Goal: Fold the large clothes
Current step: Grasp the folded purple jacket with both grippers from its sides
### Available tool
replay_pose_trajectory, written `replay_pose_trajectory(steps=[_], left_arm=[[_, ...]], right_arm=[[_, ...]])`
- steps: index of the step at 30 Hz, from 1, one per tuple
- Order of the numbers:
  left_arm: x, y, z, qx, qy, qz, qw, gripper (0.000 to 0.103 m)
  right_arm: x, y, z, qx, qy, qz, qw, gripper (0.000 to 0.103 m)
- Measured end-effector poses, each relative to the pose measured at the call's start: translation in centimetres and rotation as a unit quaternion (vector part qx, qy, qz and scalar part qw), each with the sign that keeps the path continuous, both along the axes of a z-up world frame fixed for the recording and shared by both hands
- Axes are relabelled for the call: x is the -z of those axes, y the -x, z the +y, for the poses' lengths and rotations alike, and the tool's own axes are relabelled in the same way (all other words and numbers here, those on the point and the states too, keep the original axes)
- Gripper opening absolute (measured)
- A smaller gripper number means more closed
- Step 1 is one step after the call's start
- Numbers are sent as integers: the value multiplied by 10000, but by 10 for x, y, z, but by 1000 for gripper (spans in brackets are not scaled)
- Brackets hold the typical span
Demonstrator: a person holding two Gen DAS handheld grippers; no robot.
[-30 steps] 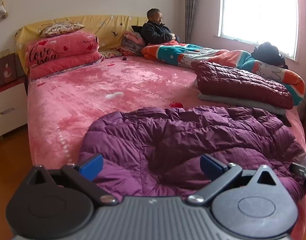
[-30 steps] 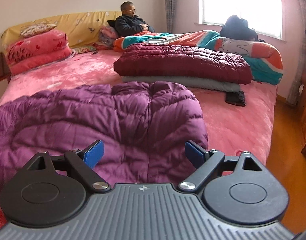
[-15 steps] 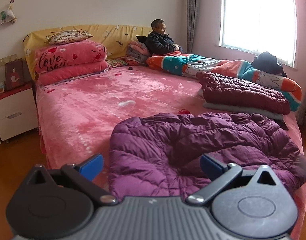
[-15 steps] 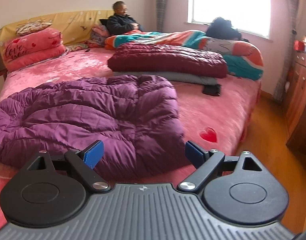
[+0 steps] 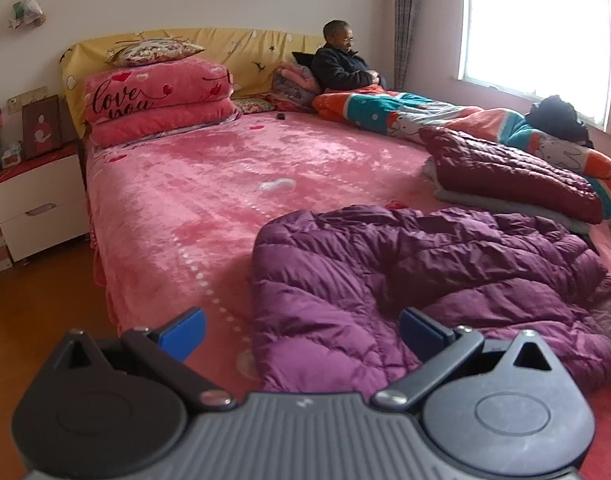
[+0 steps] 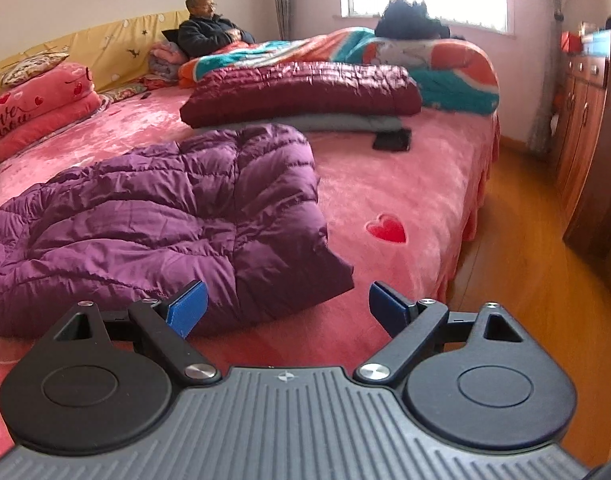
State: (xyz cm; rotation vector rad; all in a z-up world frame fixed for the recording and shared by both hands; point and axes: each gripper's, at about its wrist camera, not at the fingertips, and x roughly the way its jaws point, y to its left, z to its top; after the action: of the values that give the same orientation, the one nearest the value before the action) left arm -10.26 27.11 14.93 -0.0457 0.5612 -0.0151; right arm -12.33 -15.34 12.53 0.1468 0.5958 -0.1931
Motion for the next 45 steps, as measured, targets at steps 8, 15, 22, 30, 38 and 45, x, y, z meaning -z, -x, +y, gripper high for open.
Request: replay_pose_trajectory(steps=[8,15,22,30,38,45], left_arm=[[-1,-41,40,414,643,331,9965,102],[16,-90,68,728,1288,877,9851,102],[47,-133,81,812,2109,1324,9651,102],[78,-158,81,1029,2787,1550,9422,102],[101,-174,77,1344,3070,1935,9221,102],[109,-191,69,1592,2936,2116,9185,102]], right_arm=[[-5,-40,-58,-138,-1252,158,9919,103],[2,-96,-106,-474,-2217,230,9737,103],[28,-145,-136,-411,-2894,381,9556,103],[56,-179,-148,-701,-3619,356,9289,103],[67,-204,-151,-1244,-4167,446,8994,103],[58,-231,-139,-1767,-4140,820,8892,103]])
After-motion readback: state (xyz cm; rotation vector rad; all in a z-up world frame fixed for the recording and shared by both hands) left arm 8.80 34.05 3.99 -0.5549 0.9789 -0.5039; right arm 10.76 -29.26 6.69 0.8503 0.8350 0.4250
